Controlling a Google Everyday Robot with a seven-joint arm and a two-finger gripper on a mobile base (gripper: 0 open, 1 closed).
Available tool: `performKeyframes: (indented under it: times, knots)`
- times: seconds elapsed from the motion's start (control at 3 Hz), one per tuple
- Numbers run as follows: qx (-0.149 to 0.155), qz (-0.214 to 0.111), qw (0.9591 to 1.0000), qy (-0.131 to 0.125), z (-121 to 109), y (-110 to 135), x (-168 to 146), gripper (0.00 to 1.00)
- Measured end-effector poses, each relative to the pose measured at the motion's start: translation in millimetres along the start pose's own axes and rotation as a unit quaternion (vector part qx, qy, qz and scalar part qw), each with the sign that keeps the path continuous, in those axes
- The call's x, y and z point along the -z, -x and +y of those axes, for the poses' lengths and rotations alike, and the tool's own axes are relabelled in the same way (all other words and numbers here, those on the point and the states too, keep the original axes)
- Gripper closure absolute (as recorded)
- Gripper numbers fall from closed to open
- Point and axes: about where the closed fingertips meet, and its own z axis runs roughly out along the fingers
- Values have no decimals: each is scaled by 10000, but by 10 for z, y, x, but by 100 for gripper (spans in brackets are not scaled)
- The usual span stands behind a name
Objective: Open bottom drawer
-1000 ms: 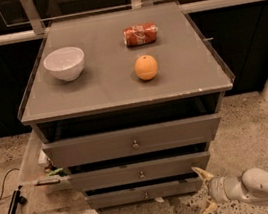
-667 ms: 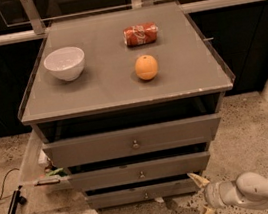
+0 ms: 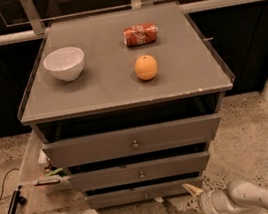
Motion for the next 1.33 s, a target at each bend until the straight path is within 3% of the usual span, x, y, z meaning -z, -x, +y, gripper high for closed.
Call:
performKeyframes:
  times: [0.33, 0.67, 1.0, 1.33]
  knots:
    - [-107, -55, 9999, -18, -62, -178, -208, 0]
    - [-123, -50, 9998, -143, -273, -294, -339, 0]
    - [-120, 78, 9992, -365, -681, -452, -467, 0]
    - [-117, 77, 9992, -366, -682, -451, -471, 0]
